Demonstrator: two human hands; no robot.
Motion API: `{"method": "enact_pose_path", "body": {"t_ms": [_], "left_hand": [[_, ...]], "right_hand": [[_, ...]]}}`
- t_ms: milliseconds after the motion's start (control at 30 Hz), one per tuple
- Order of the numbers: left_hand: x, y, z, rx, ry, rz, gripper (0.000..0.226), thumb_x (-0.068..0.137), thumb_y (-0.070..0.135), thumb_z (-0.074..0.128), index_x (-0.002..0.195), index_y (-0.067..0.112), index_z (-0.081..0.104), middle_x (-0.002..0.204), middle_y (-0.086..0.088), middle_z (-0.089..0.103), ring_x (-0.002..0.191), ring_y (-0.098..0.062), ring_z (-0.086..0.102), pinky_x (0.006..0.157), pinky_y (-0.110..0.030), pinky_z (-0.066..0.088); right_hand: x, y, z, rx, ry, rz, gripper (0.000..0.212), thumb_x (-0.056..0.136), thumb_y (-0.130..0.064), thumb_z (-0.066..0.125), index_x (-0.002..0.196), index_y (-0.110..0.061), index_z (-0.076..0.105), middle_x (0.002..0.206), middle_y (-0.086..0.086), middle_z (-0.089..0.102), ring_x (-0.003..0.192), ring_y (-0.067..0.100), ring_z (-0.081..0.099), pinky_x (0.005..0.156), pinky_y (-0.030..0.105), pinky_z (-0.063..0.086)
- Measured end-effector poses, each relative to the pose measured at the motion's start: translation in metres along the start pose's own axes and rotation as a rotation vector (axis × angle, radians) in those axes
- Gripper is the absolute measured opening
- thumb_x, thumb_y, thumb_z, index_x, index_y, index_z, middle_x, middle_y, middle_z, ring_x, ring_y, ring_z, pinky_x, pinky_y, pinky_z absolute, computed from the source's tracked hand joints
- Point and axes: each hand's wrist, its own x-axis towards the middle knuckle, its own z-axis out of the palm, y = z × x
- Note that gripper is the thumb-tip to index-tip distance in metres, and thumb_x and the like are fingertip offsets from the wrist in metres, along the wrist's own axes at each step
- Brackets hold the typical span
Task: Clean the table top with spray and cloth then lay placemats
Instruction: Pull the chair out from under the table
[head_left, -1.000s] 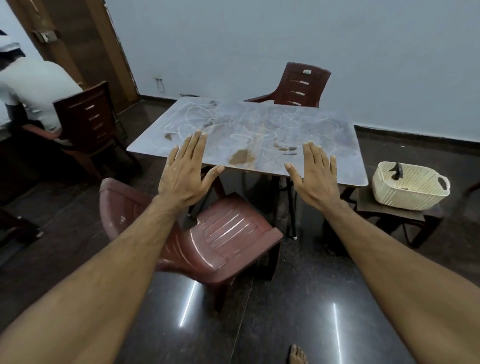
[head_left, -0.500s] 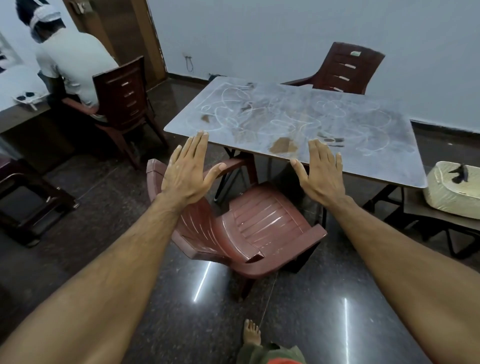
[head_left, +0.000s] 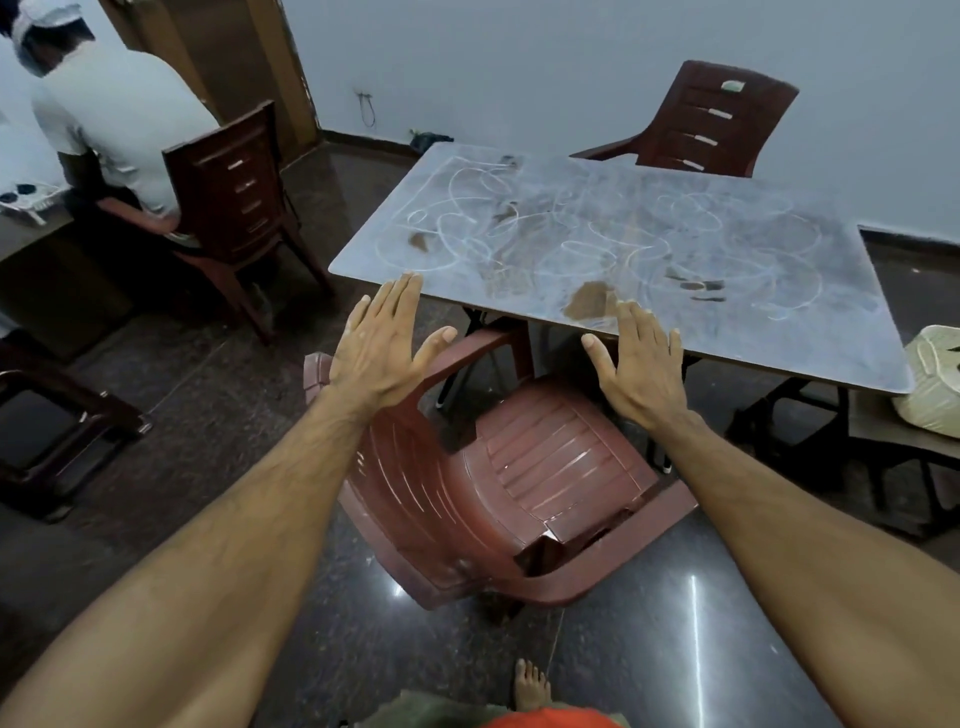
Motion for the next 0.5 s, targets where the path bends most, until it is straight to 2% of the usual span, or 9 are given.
{"method": "enact_pose_path", "body": {"t_ms": [100, 367, 500], "left_hand": [[0.019, -0.017, 0.007, -0.019, -0.037, 0.034, 0.079, 0.099, 0.062, 0.029, 0.157, 0.011, 0.016, 0.164, -0.007, 0.021, 0.152, -0.021, 0.015, 0.124, -0.044, 0.01], [0.058, -0.076, 0.018, -0.068, -0.155, 0.209, 0.078, 0.1, 0.061, 0.029, 0.157, 0.01, 0.017, 0.163, -0.009, 0.023, 0.151, -0.023, 0.019, 0.124, -0.044, 0.013], [0.07, -0.103, 0.021, -0.063, -0.262, 0.274, 0.078, 0.1, 0.061, 0.028, 0.156, 0.008, 0.02, 0.16, -0.013, 0.03, 0.147, -0.028, 0.028, 0.121, -0.049, 0.02]], "right_hand": [[0.002, -0.007, 0.01, -0.017, 0.014, 0.045, 0.07, 0.102, -0.057, 0.03, 0.155, -0.012, 0.024, 0.162, 0.01, 0.025, 0.15, 0.026, 0.018, 0.121, 0.053, 0.005], [-0.014, -0.048, 0.049, -0.058, 0.088, 0.231, 0.07, 0.101, -0.057, 0.033, 0.152, -0.01, 0.029, 0.158, 0.009, 0.032, 0.148, 0.024, 0.024, 0.12, 0.058, 0.009], [-0.026, -0.074, 0.066, -0.039, 0.117, 0.339, 0.071, 0.101, -0.057, 0.034, 0.154, -0.01, 0.029, 0.159, 0.009, 0.031, 0.148, 0.024, 0.023, 0.12, 0.057, 0.008]]}}
